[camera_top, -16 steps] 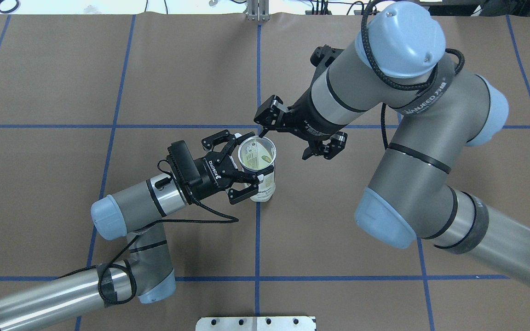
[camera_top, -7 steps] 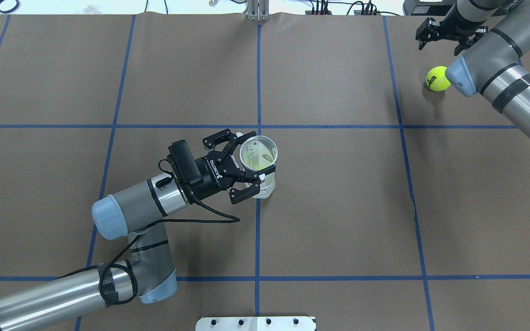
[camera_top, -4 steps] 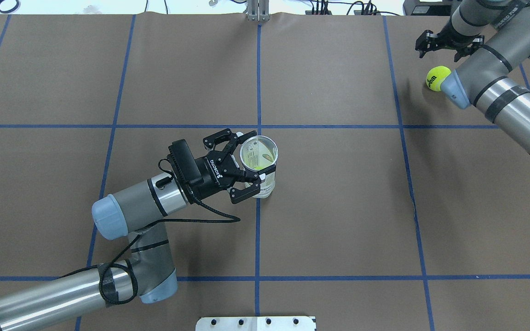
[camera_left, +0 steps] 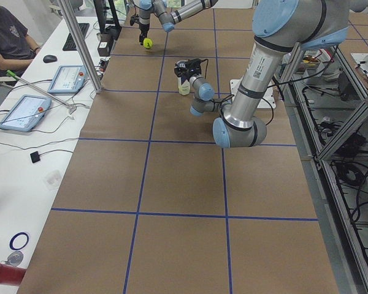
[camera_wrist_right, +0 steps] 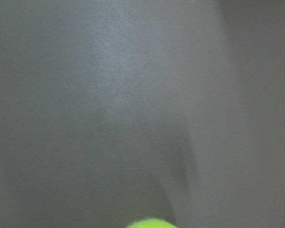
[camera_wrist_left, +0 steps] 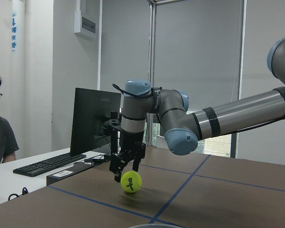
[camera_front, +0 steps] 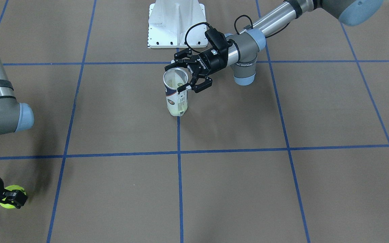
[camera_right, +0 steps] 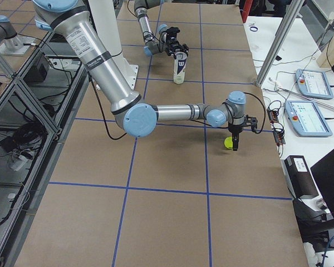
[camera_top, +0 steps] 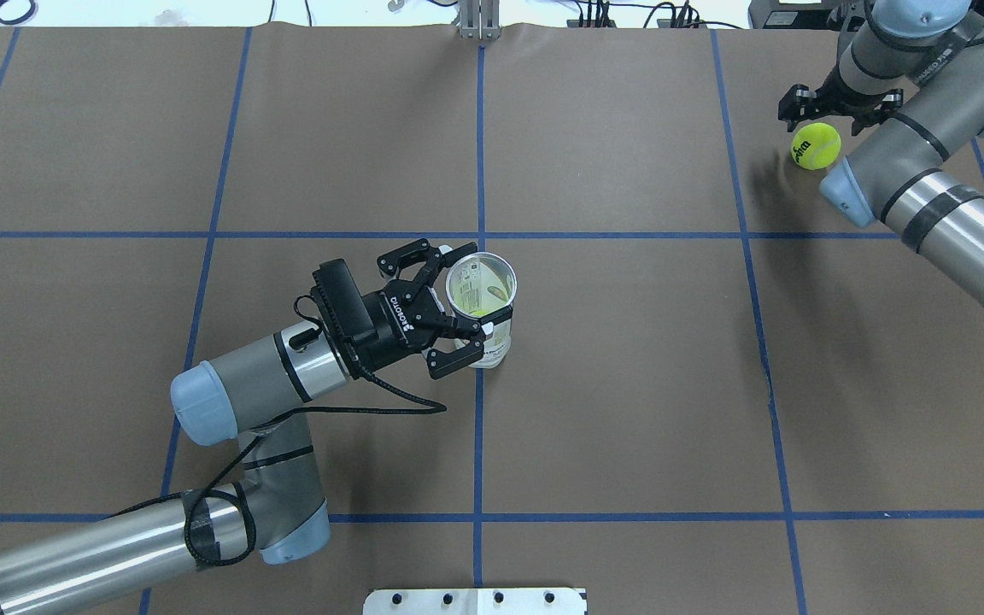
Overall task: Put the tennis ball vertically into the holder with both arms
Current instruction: 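Lower the right gripper and grasp the second yellow ball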
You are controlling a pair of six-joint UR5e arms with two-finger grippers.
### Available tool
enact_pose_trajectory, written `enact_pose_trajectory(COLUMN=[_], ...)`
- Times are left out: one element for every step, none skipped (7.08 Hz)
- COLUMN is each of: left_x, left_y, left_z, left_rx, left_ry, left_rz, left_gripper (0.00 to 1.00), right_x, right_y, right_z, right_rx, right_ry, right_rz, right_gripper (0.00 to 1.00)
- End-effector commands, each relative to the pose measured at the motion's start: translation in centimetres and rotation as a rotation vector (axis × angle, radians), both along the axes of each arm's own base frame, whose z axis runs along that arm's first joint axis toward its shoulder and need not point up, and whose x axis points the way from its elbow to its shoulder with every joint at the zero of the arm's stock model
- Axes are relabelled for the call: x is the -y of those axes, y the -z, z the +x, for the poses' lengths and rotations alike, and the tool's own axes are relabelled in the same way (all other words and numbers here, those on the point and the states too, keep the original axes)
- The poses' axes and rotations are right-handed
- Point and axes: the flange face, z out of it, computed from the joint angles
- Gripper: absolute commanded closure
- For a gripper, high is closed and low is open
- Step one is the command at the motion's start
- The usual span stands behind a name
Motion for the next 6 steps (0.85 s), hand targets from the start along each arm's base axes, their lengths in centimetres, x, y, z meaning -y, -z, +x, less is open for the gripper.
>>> enact_pose_trajectory(left_x=[0.0,0.06,0.1,0.11,0.11,0.11], left_y=[-0.04,-0.04,-0.05,-0.05,-0.05,-0.05], left_z=[-0.01,-0.05,-0.07,-0.08,-0.08,-0.08], left_rx=[0.0,-0.001,-0.002,-0.003,-0.003,-0.003], left_ry=[0.0,0.006,0.01,0.011,0.011,0.011], left_rz=[0.0,-0.005,-0.007,-0.008,-0.008,-0.008], left_gripper=[0.13,0.13,0.13,0.13,0.13,0.13], right_x=[0.01,-0.17,-0.35,-0.49,-0.5,-0.56], right_y=[0.4,0.31,0.09,0.07,0.09,0.1], right_z=[-0.53,-0.83,-1.0,-1.32,-1.34,-1.47], right_rx=[0.002,0.002,0.001,0.0,0.002,0.004], right_ry=[0.002,0.006,0.011,0.014,0.015,0.018], right_rz=[0.005,0.005,0.005,0.003,0.003,0.002], right_gripper=[0.02,0.03,0.06,0.06,0.07,0.1])
